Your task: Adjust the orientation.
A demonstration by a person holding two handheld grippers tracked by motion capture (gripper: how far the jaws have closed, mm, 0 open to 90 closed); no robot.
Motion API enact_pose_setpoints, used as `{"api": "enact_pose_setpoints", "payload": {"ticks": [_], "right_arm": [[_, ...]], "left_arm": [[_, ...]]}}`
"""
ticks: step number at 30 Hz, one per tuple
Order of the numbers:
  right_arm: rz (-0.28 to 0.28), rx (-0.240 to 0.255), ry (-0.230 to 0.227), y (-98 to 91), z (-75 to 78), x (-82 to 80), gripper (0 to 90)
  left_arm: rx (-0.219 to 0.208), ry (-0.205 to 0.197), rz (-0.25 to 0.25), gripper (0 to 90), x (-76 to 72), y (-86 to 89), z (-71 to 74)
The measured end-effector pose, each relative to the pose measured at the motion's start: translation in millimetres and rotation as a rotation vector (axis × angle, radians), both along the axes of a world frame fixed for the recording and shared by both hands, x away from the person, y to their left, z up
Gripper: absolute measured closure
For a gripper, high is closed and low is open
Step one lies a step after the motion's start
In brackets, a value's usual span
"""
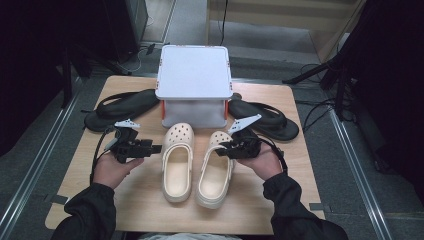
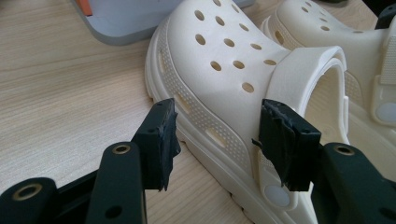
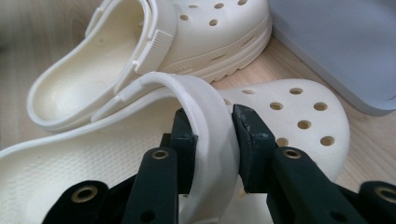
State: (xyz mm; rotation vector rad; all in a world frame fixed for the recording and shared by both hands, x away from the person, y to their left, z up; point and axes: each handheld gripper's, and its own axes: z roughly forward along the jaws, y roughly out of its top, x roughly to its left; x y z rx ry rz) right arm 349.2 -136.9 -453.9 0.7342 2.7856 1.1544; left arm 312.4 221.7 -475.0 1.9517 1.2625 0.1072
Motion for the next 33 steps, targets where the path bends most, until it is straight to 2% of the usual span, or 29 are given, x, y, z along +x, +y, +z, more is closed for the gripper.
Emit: {"api": "enact_pose_setpoints", "payload": {"ticks": [3, 7, 10, 12, 15, 16, 17, 18, 19, 24, 25, 26, 27, 29, 30, 31, 32, 33], "right_arm": [[0.001, 0.000, -0.007, -0.2, -1.8, 0.3, 72.0], [-0.009, 0.029, 0.007, -2.8, -4.1, 0.7, 69.7], [-0.008, 0.072, 0.025, -5.9, -9.1, -1.3, 65.0], [-0.010, 0.069, 0.029, -3.0, -10.9, -6.6, 61.5], [-0.010, 0.063, 0.033, -0.1, -11.1, -10.3, 58.7], [-0.028, 0.069, 0.042, -1.1, -8.4, -12.1, 58.7], [-0.028, 0.069, 0.042, -1.1, -8.4, -12.1, 58.7], [-0.032, 0.084, 0.054, -5.0, -5.2, -13.1, 61.3], [-0.032, 0.084, 0.054, -5.0, -5.2, -13.1, 61.3], [-0.058, 0.108, 0.027, -14.0, 6.2, -19.4, 61.3], [-0.068, 0.120, 0.019, -16.3, 10.1, -21.8, 62.1], [-0.074, 0.151, -0.012, -22.4, 18.6, -27.3, 70.6], [-0.074, 0.151, -0.012, -22.4, 18.6, -27.3, 70.6], [-0.082, 0.171, -0.040, -28.9, 23.3, -32.2, 81.0], [-0.109, 0.174, -0.052, -34.2, 23.7, -34.6, 86.7], [-0.109, 0.174, -0.052, -34.2, 23.7, -34.6, 86.7], [-0.145, 0.166, -0.049, -38.8, 19.5, -35.2, 90.0], [-0.145, 0.166, -0.049, -38.8, 19.5, -35.2, 90.0]], "left_arm": [[0.000, 0.004, -0.001, 46.7, 0.1, -0.4, -0.1], [0.004, 0.006, -0.012, 47.6, 0.2, -2.7, -0.6], [-0.003, 0.007, -0.027, 55.0, -0.2, -3.8, -0.3], [-0.006, 0.001, -0.024, 61.5, -0.4, -3.4, 0.9], [-0.008, 0.000, -0.023, 64.5, -0.4, -3.0, 1.1], [-0.011, 0.001, -0.027, 70.2, -0.3, -2.5, 1.3], [-0.012, -0.001, -0.032, 70.2, -0.3, -2.0, 1.4], [-0.014, -0.018, -0.043, 78.1, -0.7, -1.5, 1.8], [-0.014, -0.018, -0.043, 80.5, -0.7, -1.5, 1.8], [-0.012, -0.019, -0.045, 85.0, 0.3, 0.0, 2.2], [-0.011, -0.014, -0.047, 85.8, 1.0, 0.2, 2.1], [-0.004, -0.009, -0.050, 87.0, 2.4, 0.0, 2.0], [-0.004, -0.009, -0.050, 87.5, 2.4, 0.0, 2.0], [-0.008, -0.008, -0.054, 89.5, 3.1, -0.9, 2.1], [0.000, -0.017, -0.066, 89.8, 3.9, -1.9, 2.0], [0.000, -0.017, -0.066, 89.9, 3.9, -1.9, 2.0], [0.005, -0.012, -0.078, 90.0, 6.6, -2.9, 0.1], [0.005, -0.012, -0.078, 90.0, 6.6, -2.9, 0.1]]}}
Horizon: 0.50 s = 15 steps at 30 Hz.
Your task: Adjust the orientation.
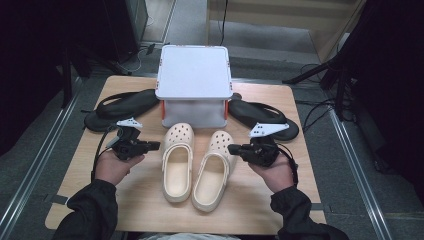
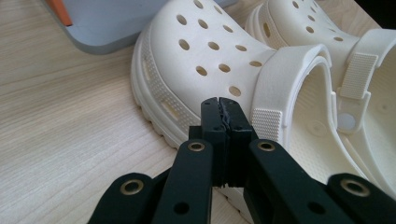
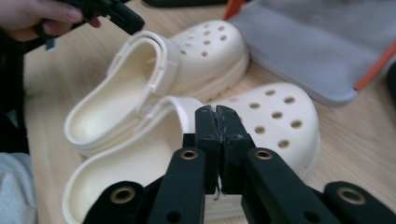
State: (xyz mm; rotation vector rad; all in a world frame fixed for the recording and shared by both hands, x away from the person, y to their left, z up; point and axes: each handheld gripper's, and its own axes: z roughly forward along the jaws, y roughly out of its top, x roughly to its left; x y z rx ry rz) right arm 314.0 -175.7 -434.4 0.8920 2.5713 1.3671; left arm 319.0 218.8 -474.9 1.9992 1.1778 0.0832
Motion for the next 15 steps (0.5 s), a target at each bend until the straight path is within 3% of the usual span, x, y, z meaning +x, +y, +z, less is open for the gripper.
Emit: {"api": "enact_pose_setpoints", "payload": {"ticks": [4, 5, 9, 15], "right_arm": [[-0.044, -0.034, 0.021, -1.4, -9.2, 0.7, 90.0], [-0.068, -0.055, 0.048, -2.0, -15.6, 1.2, 90.0], [-0.118, -0.055, 0.096, -5.6, -29.8, -3.8, 90.0], [-0.189, -0.048, 0.128, -15.1, -43.9, -18.4, 90.0]], "left_arm": [[0.003, 0.014, 0.013, 90.0, 6.2, 1.2, -4.0], [0.002, 0.012, 0.014, 90.0, 7.7, 1.9, -4.9], [-0.008, 0.027, 0.008, 89.9, 13.4, 2.6, -8.4], [-0.005, 0.025, -0.008, 89.9, 19.7, 0.7, -9.2]]}}
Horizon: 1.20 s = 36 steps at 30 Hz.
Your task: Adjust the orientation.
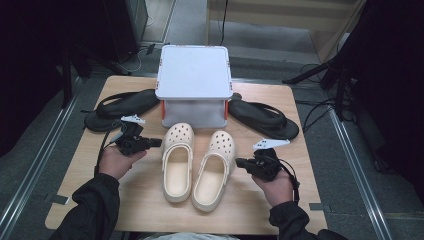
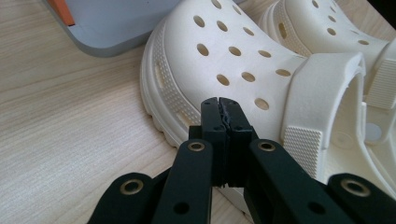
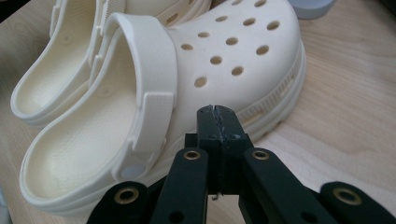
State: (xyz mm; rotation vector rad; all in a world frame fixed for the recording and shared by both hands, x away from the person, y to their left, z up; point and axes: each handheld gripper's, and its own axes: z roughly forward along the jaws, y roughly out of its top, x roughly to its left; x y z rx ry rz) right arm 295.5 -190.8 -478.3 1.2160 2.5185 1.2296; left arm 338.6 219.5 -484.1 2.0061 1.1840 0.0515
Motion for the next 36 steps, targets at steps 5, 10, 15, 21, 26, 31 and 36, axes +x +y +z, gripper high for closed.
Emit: {"api": "enact_pose_setpoints", "payload": {"ticks": [5, 10, 15, 21, 26, 31, 36], "right_arm": [[-0.033, 0.025, 0.016, -5.0, -4.6, -12.4, 88.9], [-0.061, 0.027, -0.022, 0.4, 1.5, -33.6, 90.0], [-0.050, 0.012, 0.001, 7.8, 0.6, -42.7, 90.0], [-0.039, 0.018, -0.009, 19.4, 3.2, -53.5, 90.0], [-0.035, -0.022, 0.013, 29.6, -5.5, -48.0, 90.0], [-0.042, -0.021, 0.012, 30.3, -6.3, -45.2, 90.0], [-0.017, -0.024, 0.002, 30.6, -6.8, -36.6, 90.0]], "left_arm": [[-0.001, -0.012, -0.002, 89.8, 3.3, 0.7, -0.9], [-0.017, -0.010, -0.001, 89.8, 5.4, 2.2, -1.6], [0.007, -0.010, -0.008, 89.8, 7.2, -0.8, -2.1], [0.009, -0.003, -0.008, 89.6, 8.0, -1.3, -3.1], [0.013, 0.008, -0.020, 89.6, 9.0, -4.8, -5.4], [0.024, 0.010, -0.031, 89.7, 8.4, -7.1, -6.2], [0.009, 0.016, -0.008, 89.7, 8.9, -2.3, -6.4]]}}
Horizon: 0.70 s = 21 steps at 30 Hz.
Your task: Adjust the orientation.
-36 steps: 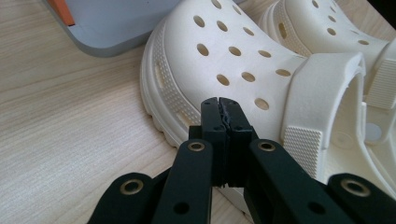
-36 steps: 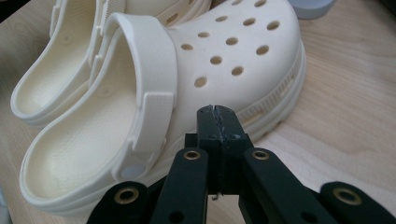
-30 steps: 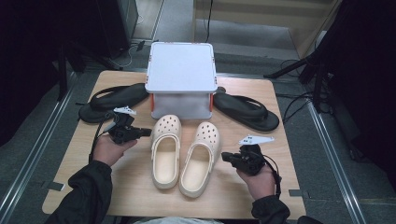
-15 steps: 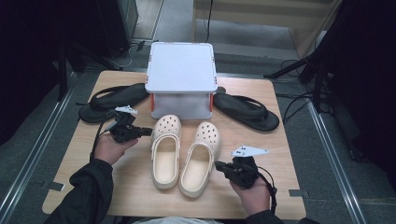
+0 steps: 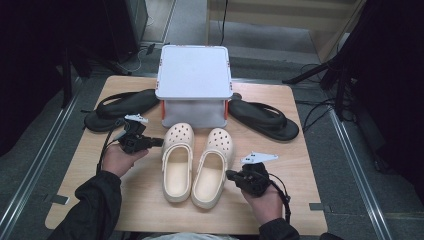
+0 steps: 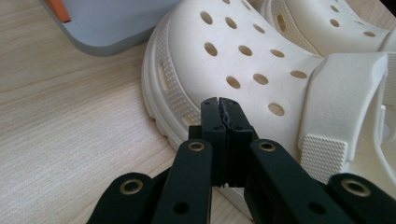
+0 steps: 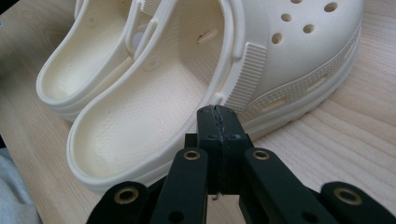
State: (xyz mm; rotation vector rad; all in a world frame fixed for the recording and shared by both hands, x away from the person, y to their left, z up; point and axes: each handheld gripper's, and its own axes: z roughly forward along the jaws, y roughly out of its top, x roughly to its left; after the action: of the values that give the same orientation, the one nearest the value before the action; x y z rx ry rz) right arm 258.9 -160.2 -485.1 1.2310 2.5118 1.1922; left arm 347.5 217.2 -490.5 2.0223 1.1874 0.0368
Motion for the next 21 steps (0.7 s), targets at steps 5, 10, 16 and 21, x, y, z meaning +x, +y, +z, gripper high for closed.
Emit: {"api": "enact_pose_setpoints", "payload": {"ticks": [5, 10, 16, 21], "right_arm": [[0.023, 0.008, -0.003, 0.4, -0.9, 8.3, 90.0], [0.035, 0.017, 0.002, 1.5, -1.2, 15.9, 90.0], [0.044, 0.013, 0.001, 2.7, -0.8, 21.1, 90.0], [0.054, 0.016, 0.003, 4.2, -0.8, 26.1, 90.0]], "left_arm": [[-0.005, 0.001, 0.011, 89.7, -0.2, -1.2, -0.8], [0.009, 0.007, -0.002, 89.6, -1.4, -2.8, -1.9], [0.000, 0.005, 0.008, 89.7, -3.6, 0.0, -1.3], [-0.003, 0.011, 0.015, 89.7, -5.8, 2.2, -2.1]]}}
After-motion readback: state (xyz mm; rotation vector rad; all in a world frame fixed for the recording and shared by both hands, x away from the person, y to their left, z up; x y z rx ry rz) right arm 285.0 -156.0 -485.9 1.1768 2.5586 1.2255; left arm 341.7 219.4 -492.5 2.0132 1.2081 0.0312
